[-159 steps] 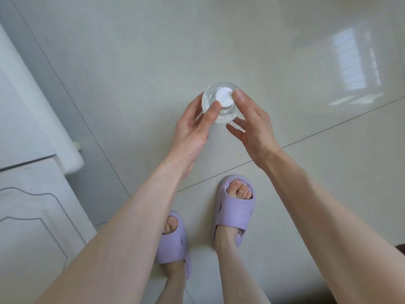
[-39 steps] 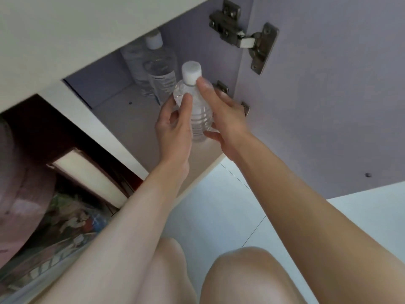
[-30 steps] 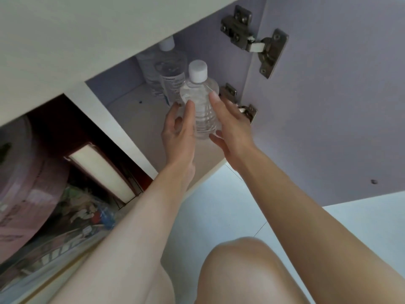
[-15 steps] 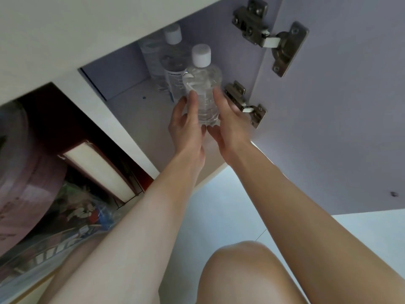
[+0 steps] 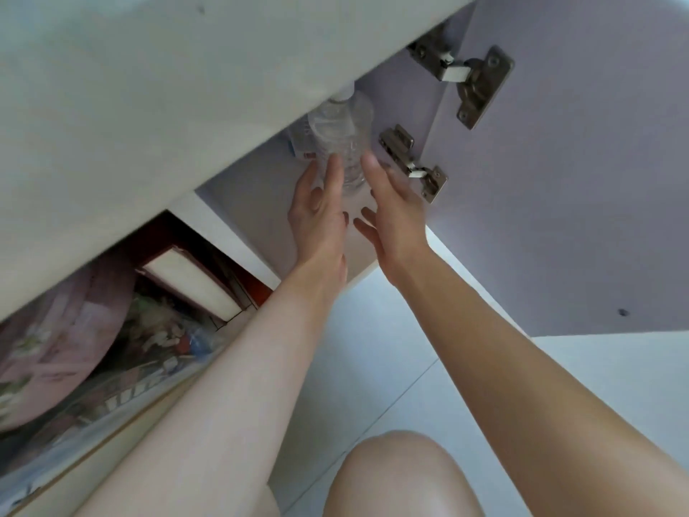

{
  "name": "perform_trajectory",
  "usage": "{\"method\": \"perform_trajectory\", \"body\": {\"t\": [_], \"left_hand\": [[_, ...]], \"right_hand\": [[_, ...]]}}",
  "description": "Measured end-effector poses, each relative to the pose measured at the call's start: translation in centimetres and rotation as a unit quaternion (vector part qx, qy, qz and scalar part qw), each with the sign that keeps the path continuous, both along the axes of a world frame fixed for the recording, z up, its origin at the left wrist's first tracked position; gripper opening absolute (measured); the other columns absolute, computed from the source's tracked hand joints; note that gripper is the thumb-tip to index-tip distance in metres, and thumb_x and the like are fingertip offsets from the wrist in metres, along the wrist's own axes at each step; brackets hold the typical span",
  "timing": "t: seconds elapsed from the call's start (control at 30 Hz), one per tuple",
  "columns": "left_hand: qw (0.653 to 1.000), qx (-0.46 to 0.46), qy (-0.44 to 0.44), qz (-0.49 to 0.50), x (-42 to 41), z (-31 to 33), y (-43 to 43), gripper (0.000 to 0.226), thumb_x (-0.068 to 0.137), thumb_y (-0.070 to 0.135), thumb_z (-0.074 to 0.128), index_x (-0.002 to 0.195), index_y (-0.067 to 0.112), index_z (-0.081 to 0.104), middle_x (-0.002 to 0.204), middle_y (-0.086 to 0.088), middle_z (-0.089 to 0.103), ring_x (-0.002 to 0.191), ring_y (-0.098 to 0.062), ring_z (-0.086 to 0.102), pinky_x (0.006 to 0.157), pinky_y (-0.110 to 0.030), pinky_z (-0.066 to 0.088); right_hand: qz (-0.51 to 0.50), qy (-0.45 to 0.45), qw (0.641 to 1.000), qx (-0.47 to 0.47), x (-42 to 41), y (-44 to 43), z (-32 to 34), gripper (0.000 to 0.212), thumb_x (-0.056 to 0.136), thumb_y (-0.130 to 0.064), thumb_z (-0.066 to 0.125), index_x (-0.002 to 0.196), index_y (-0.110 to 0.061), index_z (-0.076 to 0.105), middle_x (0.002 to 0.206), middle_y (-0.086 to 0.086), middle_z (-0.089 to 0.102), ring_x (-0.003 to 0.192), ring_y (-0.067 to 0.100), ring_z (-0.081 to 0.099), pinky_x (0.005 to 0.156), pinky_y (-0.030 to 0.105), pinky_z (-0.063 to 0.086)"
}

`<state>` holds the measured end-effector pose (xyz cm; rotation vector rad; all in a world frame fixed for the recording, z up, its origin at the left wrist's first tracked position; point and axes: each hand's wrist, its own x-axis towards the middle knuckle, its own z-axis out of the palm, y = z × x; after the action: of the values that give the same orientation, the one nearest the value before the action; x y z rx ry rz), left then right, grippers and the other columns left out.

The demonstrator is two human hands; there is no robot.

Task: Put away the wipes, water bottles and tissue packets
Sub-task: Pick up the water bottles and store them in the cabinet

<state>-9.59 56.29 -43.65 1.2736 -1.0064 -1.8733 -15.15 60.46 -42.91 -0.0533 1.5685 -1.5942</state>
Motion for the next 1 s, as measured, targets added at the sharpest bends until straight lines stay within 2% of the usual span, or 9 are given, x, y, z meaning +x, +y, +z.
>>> {"method": "perform_trajectory", "body": {"t": [0.03,0.1,0.2,0.27,0.37,0.47,0.6,0.77,1.0], "left_hand": [[1.000,0.008,-0.014,-0.007,0.8,0.8,0.8,0.052,0.088,0.048,0.063,0.136,0.031,0.050,0.123,0.014,0.057,0.112,-0.004,0.054,0.095,-0.028,0.046],[0.999,0.032,-0.038,-0.012,2.4,2.7,2.3,0.051,0.089,0.047,0.062,0.135,0.031,0.049,0.112,0.021,0.058,0.105,0.001,0.055,0.093,-0.026,0.046],[0.995,0.067,-0.069,-0.011,5.0,5.8,4.8,0.048,0.090,0.043,0.061,0.134,0.029,0.049,0.124,0.009,0.058,0.114,-0.005,0.055,0.098,-0.032,0.047],[0.994,0.080,-0.079,-0.011,6.5,8.4,6.6,0.044,0.091,0.042,0.061,0.131,0.027,0.052,0.124,0.009,0.059,0.116,-0.005,0.054,0.095,-0.031,0.047],[0.989,0.109,-0.097,-0.020,9.3,13.3,9.9,0.039,0.090,0.042,0.062,0.125,0.027,0.054,0.115,0.018,0.062,0.114,-0.003,0.056,0.088,-0.028,0.046],[0.986,0.121,-0.109,-0.037,11.4,16.8,12.6,0.036,0.088,0.040,0.063,0.122,0.030,0.054,0.100,0.028,0.062,0.108,0.001,0.057,0.089,-0.027,0.046],[0.983,0.130,-0.122,-0.050,14.7,23.9,15.5,0.052,0.076,0.046,0.065,0.123,0.027,0.057,0.103,0.022,0.065,0.105,0.002,0.063,0.089,-0.023,0.047],[0.984,0.117,-0.132,-0.022,19.0,30.7,16.6,0.043,0.084,0.031,0.064,0.125,0.021,0.058,0.104,0.018,0.066,0.096,0.015,0.061,0.088,-0.022,0.046],[0.984,0.110,-0.111,0.089,26.2,36.4,15.2,0.048,0.072,0.039,0.065,0.119,0.028,0.059,0.110,0.005,0.066,0.093,0.008,0.063,0.097,-0.030,0.047]], "right_hand": [[0.003,0.001,1.000,0.019,0.4,1.0,0.7,0.051,0.088,-0.048,0.062,0.133,-0.025,0.053,0.129,-0.007,0.057,0.119,0.016,0.053,0.095,0.033,0.049],[-0.001,-0.003,0.999,0.046,1.2,3.0,2.6,0.046,0.088,-0.048,0.063,0.129,-0.027,0.055,0.130,-0.005,0.056,0.120,0.018,0.053,0.097,0.036,0.049],[0.013,-0.016,0.997,0.072,2.7,5.8,6.3,0.011,0.089,-0.048,0.061,0.097,-0.041,0.062,0.114,-0.011,0.063,0.114,0.017,0.057,0.092,0.035,0.050],[0.021,-0.021,0.996,0.090,3.8,7.6,8.9,0.006,0.087,-0.050,0.062,0.087,-0.044,0.062,0.109,-0.015,0.064,0.110,0.016,0.059,0.091,0.034,0.051],[0.034,-0.023,0.991,0.129,5.9,10.9,13.6,0.014,0.085,-0.053,0.064,0.091,-0.040,0.067,0.113,-0.011,0.066,0.110,0.018,0.061,0.094,0.037,0.052],[0.027,-0.022,0.989,0.143,7.4,13.4,17.0,0.013,0.086,-0.049,0.065,0.091,-0.039,0.069,0.110,-0.010,0.069,0.110,0.018,0.063,0.092,0.036,0.052],[0.059,-0.027,0.985,0.161,9.5,16.2,23.6,0.018,0.086,-0.046,0.064,0.101,-0.038,0.068,0.113,-0.010,0.069,0.107,0.011,0.064,0.092,0.033,0.052],[0.142,-0.017,0.977,0.160,12.3,15.8,30.5,0.024,0.085,-0.043,0.062,0.107,-0.036,0.066,0.121,-0.005,0.067,0.114,0.010,0.062,0.098,0.035,0.050],[0.284,0.008,0.951,0.124,18.4,11.0,36.6,0.018,0.088,-0.035,0.062,0.105,-0.035,0.068,0.119,-0.003,0.069,0.117,0.013,0.061,0.100,0.037,0.049]]}}
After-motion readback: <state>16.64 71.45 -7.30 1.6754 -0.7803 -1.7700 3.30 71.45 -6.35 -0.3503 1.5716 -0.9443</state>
